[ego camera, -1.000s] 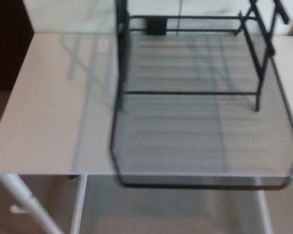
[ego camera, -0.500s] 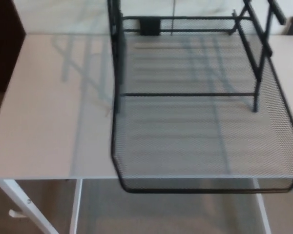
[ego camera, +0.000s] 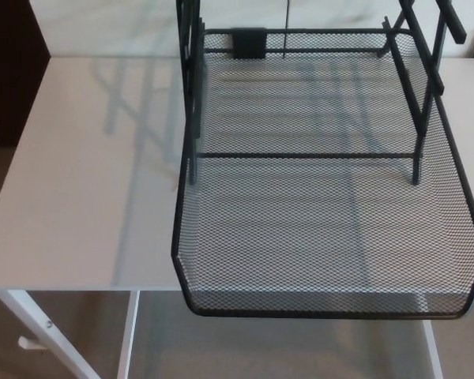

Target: The robot walk towards a table in front and then pushes a layer of a file tray back to its original position using its right hand

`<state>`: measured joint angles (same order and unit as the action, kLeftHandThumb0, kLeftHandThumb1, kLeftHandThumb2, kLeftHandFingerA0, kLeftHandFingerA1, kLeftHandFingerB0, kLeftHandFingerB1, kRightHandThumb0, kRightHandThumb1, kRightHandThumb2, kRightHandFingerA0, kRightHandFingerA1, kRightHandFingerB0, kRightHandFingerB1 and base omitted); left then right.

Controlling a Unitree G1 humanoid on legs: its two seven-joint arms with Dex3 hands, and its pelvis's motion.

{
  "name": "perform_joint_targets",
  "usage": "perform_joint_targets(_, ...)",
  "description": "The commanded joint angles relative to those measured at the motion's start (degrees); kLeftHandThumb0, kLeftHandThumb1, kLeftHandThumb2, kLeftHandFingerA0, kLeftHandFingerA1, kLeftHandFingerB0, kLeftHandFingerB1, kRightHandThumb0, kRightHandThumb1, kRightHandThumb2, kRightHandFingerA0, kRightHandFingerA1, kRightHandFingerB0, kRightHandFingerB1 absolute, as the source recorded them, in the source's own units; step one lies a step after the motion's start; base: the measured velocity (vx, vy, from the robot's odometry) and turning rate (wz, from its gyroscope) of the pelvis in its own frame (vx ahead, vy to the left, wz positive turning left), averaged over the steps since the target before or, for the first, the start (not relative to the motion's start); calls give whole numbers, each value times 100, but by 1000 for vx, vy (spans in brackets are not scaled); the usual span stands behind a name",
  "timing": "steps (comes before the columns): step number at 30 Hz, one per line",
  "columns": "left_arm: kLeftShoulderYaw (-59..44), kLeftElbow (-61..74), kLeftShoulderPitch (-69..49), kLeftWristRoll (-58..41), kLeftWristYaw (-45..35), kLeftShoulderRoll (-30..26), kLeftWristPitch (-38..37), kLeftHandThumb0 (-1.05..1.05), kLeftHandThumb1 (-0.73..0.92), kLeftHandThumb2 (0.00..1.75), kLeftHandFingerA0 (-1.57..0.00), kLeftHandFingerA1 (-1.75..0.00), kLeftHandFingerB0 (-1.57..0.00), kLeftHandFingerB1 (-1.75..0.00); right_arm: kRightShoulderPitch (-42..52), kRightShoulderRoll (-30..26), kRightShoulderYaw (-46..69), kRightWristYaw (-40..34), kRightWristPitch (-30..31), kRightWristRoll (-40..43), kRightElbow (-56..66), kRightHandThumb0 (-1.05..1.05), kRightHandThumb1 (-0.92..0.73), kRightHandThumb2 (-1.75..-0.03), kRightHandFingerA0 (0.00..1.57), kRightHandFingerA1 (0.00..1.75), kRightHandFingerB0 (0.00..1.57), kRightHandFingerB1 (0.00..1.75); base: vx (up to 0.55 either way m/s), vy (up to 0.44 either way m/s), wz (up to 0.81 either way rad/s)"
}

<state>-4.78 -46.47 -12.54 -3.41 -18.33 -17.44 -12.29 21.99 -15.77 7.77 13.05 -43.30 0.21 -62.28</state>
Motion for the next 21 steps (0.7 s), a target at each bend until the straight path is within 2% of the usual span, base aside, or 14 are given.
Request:
perform_joint_targets(1, 20, -147, 81, 109, 32, -62, 60, -38, 49, 54, -81, -72, -57, -64, 59, -74, -31, -163, -26, -99, 100, -48, -50, -79, 51, 53, 35, 46, 0, 0, 0)
perform_joint_targets(3, 14, -67, 40, 89, -3, -74, 63, -39, 50, 54, -81, -73, -57, -65, 166, 47, 26, 113, -246, 128, 248, -46, -49, -79, 54, 56, 36, 46, 0, 0, 0)
perform_joint_targets(4, 6, -27, 42, 78, -12, -87, 81, -40, 37, 82, -82, -81, -55, -70, 283, 135, 30, 286, -411, 259, 467, -45, -50, -78, 53, 54, 36, 46, 0, 0, 0)
perform_joint_targets(5, 11, 8, 46, 87, -4, -97, 100, -38, 50, 54, -80, -73, -57, -65, 386, 177, 11, 367, -479, 315, 677, -49, -51, -79, 50, 55, 35, 46, 0, 0, 0)
perform_joint_targets(8, 29, 133, 62, 106, -3, -119, 164, -39, 50, 54, -80, -73, -56, -65, 1060, 260, -166, 589, -539, 493, 2087, -47, -53, -81, 49, 56, 33, 46, 0, 0, 0)
perform_joint_targets(9, 33, 116, 77, 109, -14, -119, 127, -39, 50, 55, -80, -69, -56, -65, 1218, 278, -226, 723, -613, 635, 2442, -42, -63, -59, 57, 46, 41, 34, 0, 0, 0)
perform_joint_targets(10, 43, 54, 106, 119, -29, -115, 38, -37, 51, 55, -78, -69, -55, -66, 1365, 293, -301, 908, -646, 864, 2796, -51, -52, -82, 51, 55, 36, 46, 0, 0, 0)
perform_joint_targets(11, 49, 22, 124, 125, -37, -111, -9, -37, 51, 55, -78, -69, -55, -66, 1468, 291, -349, 1022, -583, 1011, 3050, -51, -52, -82, 51, 55, 36, 46, 0, 0, 0)
perform_joint_targets(12, 38, 42, 120, 89, -81, -105, -2, -38, 52, 55, -76, -70, -55, -67, 1713, 269, -455, 1184, -333, 1295, 3598, -46, -63, -59, 58, 42, 45, 34, 0, 0, 0)
perform_joint_targets(13, 36, 60, 111, 71, -100, -94, 9, -37, 51, 55, -76, -70, -55, -67, 1891, 236, -531, 1283, -179, 1482, 3988, -52, -53, -80, 50, 53, 40, 46, 0, 0, 0)
perform_joint_targets(15, 80, 46, 126, 140, -36, -98, 20, -37, 51, 55, -79, -70, -56, -65, 2336, 115, -807, 1599, 156, 2127, 5020, -51, -51, -80, 54, 54, 44, 48, 0, 0, 0)
perform_joint_targets(19, 62, 97, 139, 94, -66, -99, 55, -36, 52, 55, -78, -69, -56, -65, 2895, -306, -1126, 1737, 342, 2466, 6286, -54, -53, -82, 54, 54, 45, 48, 0, 0, 0)
perform_joint_targets(20, 63, 141, 126, 90, -60, -96, 81, -36, 52, 55, -79, -68, -56, -65, 3001, -495, -1236, 1912, 247, 2592, 6529, -48, -64, -59, 58, 42, 47, 35, 0, 0, 0)
perform_joint_targets(21, 66, 142, 128, 82, -75, -95, 86, -35, 54, 56, -78, -67, -57, -65, 3134, -671, -1300, 1977, 160, 2609, 6800, -49, -64, -60, 56, 42, 46, 35, 0, 0, 0)
